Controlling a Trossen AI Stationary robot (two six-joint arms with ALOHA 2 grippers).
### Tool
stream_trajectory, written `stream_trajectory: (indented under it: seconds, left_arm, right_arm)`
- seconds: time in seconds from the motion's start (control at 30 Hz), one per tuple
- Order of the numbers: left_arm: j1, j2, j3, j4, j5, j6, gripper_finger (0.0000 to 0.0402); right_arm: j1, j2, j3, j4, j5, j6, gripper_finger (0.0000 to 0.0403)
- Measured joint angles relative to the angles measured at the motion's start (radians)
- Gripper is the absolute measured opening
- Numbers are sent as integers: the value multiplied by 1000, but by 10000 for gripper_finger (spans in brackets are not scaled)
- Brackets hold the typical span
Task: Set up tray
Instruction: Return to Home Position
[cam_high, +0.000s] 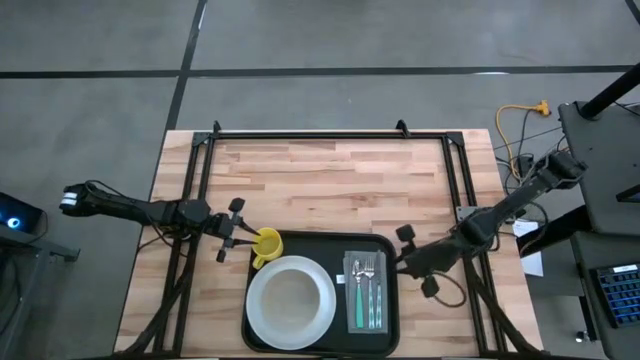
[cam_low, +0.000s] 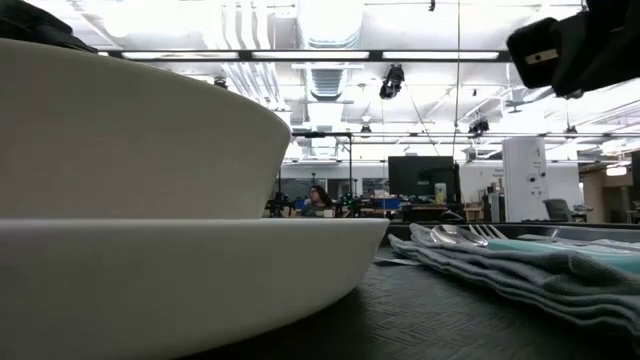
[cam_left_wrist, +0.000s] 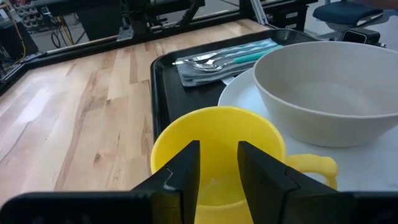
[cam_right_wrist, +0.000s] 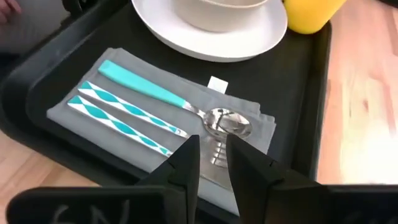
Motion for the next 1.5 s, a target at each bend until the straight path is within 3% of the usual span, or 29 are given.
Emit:
stream_trajectory:
  seconds: [0.3, 0.6, 0.97, 1.3, 1.5]
  left_arm:
    - [0, 1, 0, 0, 0, 0, 94]
    - [0, 3, 0, 0, 0, 0, 94]
    - [0, 3, 0, 0, 0, 0, 94]
    - [0, 3, 0, 0, 0, 0, 94]
    - [0, 3, 0, 0, 0, 0, 94]
  right_arm:
    - [0, -216, -122, 78, -25, 14, 85]
    - [0, -390, -197, 262, -387, -184, 77]
    - [0, -624, -279, 276, -393, -175, 72]
    - [0, -765, -399, 504, -393, -151, 86]
    - [0, -837, -453, 539, -393, -135, 82]
